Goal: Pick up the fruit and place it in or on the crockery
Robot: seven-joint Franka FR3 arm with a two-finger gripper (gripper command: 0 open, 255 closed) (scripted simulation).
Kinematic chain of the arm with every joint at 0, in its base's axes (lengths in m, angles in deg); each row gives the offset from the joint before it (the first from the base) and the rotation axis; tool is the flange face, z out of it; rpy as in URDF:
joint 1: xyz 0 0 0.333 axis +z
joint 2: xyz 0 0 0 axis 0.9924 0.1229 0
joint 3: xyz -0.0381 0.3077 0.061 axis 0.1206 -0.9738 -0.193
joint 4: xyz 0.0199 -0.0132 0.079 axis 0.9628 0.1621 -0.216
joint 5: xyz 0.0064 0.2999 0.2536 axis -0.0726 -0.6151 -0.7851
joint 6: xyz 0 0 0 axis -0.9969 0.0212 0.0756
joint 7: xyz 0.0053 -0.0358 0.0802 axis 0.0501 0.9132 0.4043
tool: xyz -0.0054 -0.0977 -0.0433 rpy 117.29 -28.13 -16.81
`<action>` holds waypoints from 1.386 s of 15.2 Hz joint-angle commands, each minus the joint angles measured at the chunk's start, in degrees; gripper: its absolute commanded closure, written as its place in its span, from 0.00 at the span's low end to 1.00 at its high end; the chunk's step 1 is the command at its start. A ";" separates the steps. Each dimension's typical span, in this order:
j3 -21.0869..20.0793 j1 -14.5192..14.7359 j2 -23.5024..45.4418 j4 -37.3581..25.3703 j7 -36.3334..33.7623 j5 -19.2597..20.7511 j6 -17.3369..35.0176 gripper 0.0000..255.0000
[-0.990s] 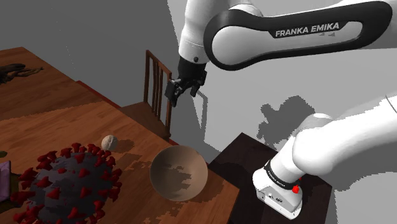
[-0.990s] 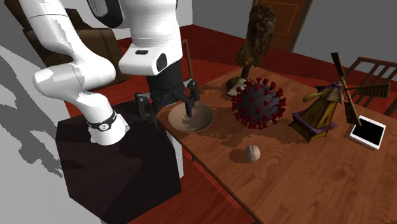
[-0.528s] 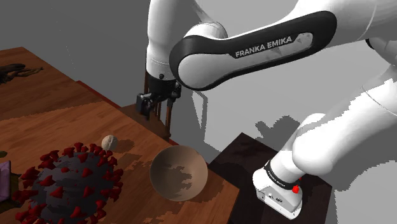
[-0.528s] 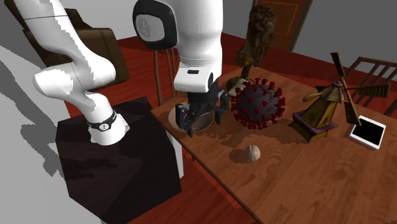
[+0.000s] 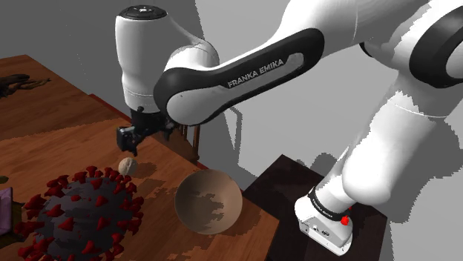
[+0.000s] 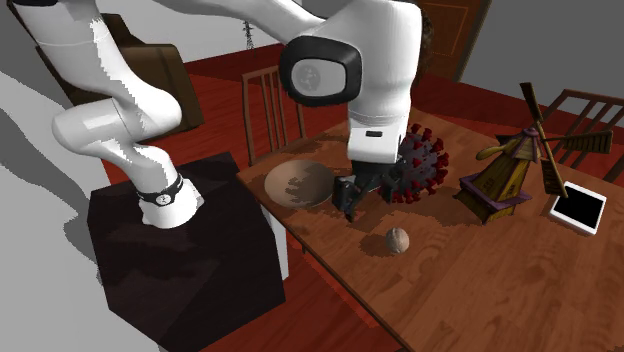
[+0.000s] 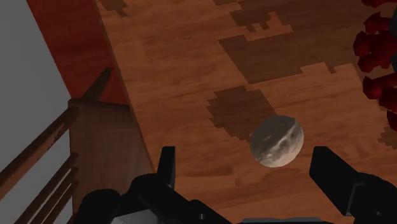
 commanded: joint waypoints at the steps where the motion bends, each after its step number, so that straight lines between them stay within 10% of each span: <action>1: 0.00 2.17 5.49 -4.43 -4.07 4.05 -0.11 0.00; 5: 1.41 6.90 14.07 -12.87 -8.90 9.31 -1.42 0.00; 20: 2.86 7.85 17.48 -11.73 -10.38 11.77 2.64 0.00; 21: 2.86 7.85 17.48 -11.73 -10.38 11.77 2.64 1.00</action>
